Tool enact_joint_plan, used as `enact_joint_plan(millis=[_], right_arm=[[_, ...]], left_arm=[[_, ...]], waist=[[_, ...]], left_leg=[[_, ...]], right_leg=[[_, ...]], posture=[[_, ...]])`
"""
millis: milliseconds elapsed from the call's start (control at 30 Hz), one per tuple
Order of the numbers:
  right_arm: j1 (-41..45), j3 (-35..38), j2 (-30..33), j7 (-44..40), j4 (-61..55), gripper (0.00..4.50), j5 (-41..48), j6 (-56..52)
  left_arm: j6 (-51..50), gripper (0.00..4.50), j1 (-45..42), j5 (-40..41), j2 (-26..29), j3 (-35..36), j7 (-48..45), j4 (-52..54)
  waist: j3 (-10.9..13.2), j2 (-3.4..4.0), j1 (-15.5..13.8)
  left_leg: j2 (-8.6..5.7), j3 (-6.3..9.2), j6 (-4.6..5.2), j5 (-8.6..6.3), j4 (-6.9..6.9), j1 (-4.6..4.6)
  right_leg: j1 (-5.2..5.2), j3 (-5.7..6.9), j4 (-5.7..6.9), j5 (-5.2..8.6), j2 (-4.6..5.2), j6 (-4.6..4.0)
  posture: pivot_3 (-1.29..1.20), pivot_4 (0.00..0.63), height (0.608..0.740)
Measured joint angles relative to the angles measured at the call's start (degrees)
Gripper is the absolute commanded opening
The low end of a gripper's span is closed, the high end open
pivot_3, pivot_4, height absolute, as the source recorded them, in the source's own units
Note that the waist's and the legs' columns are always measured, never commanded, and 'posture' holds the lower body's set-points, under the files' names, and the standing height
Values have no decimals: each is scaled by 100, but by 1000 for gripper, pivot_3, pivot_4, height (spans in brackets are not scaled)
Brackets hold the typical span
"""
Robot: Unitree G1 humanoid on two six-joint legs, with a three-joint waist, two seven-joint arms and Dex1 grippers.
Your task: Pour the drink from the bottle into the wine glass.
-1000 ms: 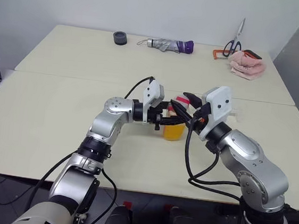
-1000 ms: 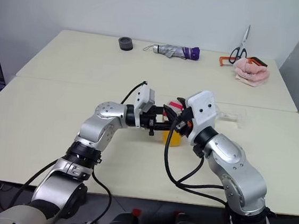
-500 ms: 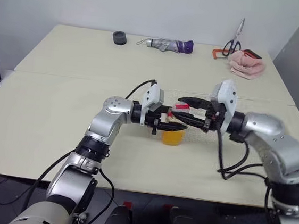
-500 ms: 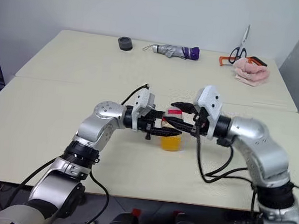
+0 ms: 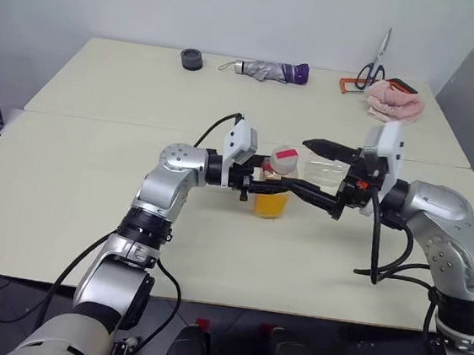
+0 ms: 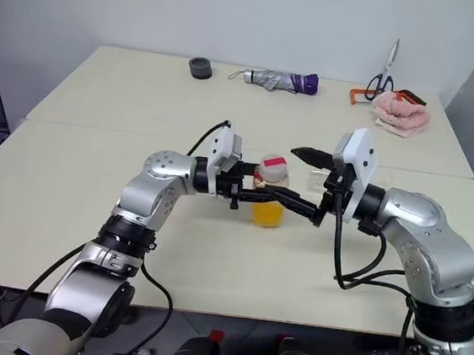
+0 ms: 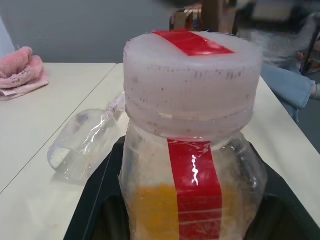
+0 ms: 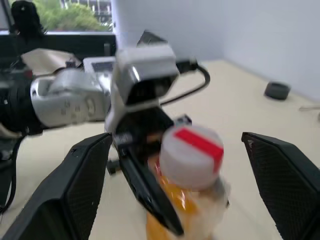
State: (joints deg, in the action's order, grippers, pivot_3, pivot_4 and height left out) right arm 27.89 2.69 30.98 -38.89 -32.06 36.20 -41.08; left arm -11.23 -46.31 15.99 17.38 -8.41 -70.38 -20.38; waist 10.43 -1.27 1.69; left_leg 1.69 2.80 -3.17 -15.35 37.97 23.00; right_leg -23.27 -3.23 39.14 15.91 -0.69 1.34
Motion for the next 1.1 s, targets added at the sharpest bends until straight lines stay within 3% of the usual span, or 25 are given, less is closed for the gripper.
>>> enact_joint_plan(millis=[300, 600, 700, 867, 1100], right_arm=[[-184, -881, -938, 2514, -826, 4302, -1187, -870], [-180, -1186, -1379, 3079, -836, 4302, -1741, -980], [-180, -1187, -1517, 3081, -816, 3683, -1754, -958], [-179, -1192, -1614, 3050, -785, 1919, -1830, -932], [-184, -1201, -1617, 2904, -719, 1822, -1872, -845]], left_arm=[[76, 1943, -73, -64, -114, -22, 110, -252], [303, 1943, -144, -138, -219, -29, 108, -447], [318, 1943, -144, -141, -225, -29, 108, -450], [329, 1943, -142, -162, -218, -29, 103, -451], [329, 1943, -137, -163, -203, -29, 107, -451]], waist=[[0, 0, 8], [0, 0, 10], [0, 0, 11], [0, 0, 13], [0, 0, 13]], left_leg=[[-2, -3, -1, 1, 4, -3], [-2, -2, -1, 1, 2, -2], [-2, -2, 0, 1, 2, -2], [-2, -3, 0, 0, 2, -2], [-2, -2, 0, 0, 1, -2]], right_leg=[[-1, -4, 9, 1, -2, 1], [-1, -3, 6, 1, -2, 0], [-1, -3, 6, 1, -2, 0], [-1, -3, 6, 1, -2, 0], [-1, -2, 5, 1, -3, 0]], posture=[[0, 150, 740], [0, 150, 740], [0, 150, 740], [0, 150, 740], [0, 150, 740]])
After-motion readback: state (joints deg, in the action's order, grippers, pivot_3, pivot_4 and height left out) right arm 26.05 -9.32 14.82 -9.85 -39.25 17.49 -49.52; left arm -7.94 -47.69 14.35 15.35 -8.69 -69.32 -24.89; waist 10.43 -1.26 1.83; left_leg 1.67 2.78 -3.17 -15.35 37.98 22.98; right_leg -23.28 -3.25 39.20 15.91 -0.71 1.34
